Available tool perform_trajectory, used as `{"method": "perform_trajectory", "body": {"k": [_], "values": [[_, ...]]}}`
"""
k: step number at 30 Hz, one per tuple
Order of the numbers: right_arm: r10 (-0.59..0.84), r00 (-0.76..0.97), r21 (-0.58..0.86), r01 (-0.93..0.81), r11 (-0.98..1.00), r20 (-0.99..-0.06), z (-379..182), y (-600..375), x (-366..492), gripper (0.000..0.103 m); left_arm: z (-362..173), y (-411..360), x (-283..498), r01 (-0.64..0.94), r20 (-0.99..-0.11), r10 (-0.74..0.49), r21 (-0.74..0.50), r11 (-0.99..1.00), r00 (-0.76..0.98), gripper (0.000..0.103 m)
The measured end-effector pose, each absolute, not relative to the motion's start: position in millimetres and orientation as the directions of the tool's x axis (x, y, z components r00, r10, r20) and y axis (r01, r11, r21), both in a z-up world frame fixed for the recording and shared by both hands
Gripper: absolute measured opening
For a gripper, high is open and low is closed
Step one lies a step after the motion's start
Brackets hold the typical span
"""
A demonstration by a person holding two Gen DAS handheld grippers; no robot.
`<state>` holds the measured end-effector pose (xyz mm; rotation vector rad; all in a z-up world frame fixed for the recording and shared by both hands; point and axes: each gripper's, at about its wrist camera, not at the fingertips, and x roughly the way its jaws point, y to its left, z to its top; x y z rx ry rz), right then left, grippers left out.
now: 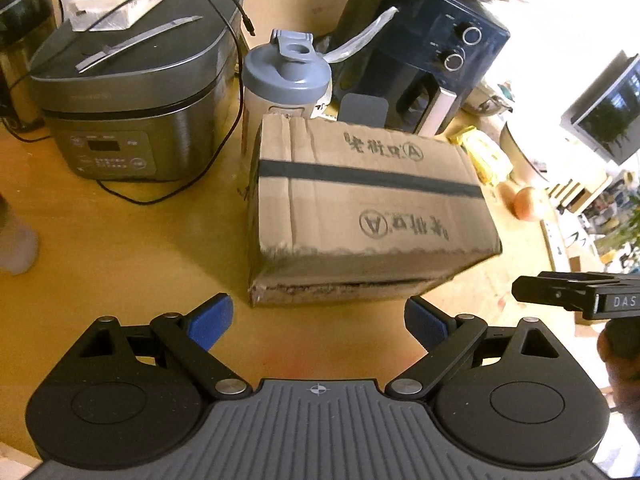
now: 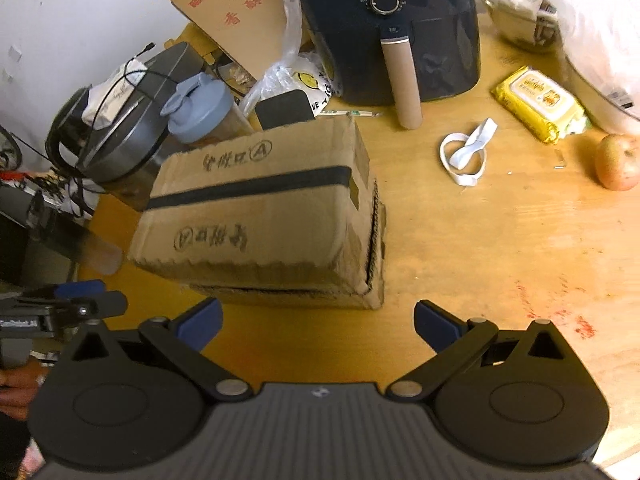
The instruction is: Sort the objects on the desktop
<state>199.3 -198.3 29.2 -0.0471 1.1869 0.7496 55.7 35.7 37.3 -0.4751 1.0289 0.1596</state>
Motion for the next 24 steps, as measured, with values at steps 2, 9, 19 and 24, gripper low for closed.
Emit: {"method": "perform_trajectory", "body": {"k": [2,9,19,24], "values": [[0.479,0.188,0.305,-0.563,0.768,-0.858,29,-200,189,0.103,38,27,49,-0.351,-0.864,-0.052,-0.258,0.900,0.501,0.095],[0.419,0.259,0.202,-0.588,0.783,-0.870,29,-209,155,0.103,40,2,23,-0.369,-0.871,0.030,-0.177,0.912,0.491,0.095],[0.376,0.386,0.069,-0.614,0.786,-0.842,37,-216,119,0.103,46,-27,-1,-0.375,-0.853,0.132,-0.079,0.924,0.504,0.095],[0.355,0.424,0.033,-0.603,0.797,-0.833,39,-220,112,0.103,50,-40,-5,-0.386,-0.843,0.171,-0.047,0.921,0.511,0.095]]}}
